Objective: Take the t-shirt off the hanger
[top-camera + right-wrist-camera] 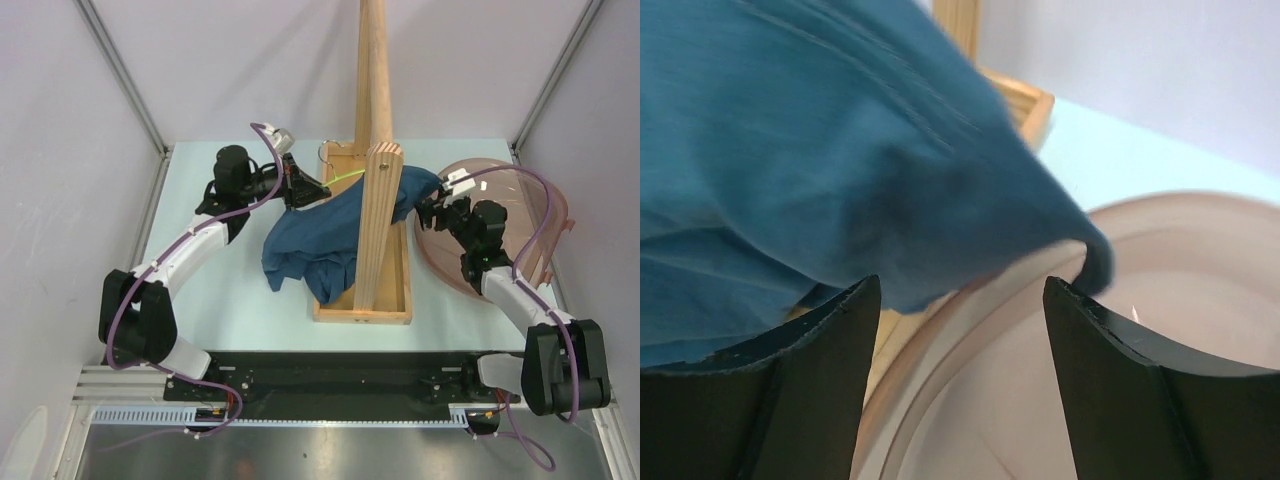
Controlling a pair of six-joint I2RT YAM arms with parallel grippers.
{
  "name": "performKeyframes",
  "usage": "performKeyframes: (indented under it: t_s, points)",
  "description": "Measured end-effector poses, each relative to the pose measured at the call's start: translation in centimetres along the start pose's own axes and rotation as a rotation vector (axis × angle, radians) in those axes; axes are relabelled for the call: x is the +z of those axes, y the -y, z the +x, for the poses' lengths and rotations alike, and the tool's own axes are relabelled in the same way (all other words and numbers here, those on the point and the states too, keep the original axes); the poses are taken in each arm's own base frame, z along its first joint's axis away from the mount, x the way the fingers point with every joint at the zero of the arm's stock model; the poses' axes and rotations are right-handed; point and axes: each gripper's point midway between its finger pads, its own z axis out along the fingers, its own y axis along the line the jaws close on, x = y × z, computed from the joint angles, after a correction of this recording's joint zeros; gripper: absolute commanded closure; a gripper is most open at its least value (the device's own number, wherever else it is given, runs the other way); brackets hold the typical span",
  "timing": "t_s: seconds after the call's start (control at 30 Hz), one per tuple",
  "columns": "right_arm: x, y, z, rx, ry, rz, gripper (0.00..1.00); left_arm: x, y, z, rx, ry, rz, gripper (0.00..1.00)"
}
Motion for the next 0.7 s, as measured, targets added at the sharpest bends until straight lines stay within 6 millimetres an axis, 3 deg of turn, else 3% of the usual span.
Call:
performKeyframes:
  t_s: [0.13, 0.23, 0.27, 0.33, 0.37, 0.4, 0.7]
  points:
    - [0.4, -0.3, -1.1, -0.098, 0.04, 0.013, 0.35, -0.1, 0.0, 0.0, 0.006, -0.002, 0.005, 1.0]
    - [0.3, 0.7, -1.8, -0.144, 0.074, 0.066, 0.49, -0.1, 0.0, 0.0, 0.006, -0.001, 0.004, 1.0]
    - [0.3, 1.0, -1.9, -0.151, 0.08, 0.079, 0.62, -0.1, 0.0, 0.0, 0.006, -0.001, 0.004, 1.0]
    - [0.3, 1.5, -2.5, -0.164, 0.097, 0.104, 0.76, -0.1, 0.0, 0.0, 0.006, -0.002, 0.005, 1.0]
    - [0.3, 1.6, -2.6, -0.167, 0.104, 0.111, 0.94, -0.1, 0.0, 0.0, 0.006, -0.002, 0.005, 1.0]
    - [0.4, 1.7, -2.9, -0.164, 0.113, 0.118, 1.0, -0.1, 0.0, 0.0, 0.006, -0.002, 0.006, 1.0]
    - [0.5, 2.8, -3.3, -0.076, 0.119, 0.232, 1.0, -0.2, -0.1, 0.0, 0.006, 0.0, 0.0, 1.0]
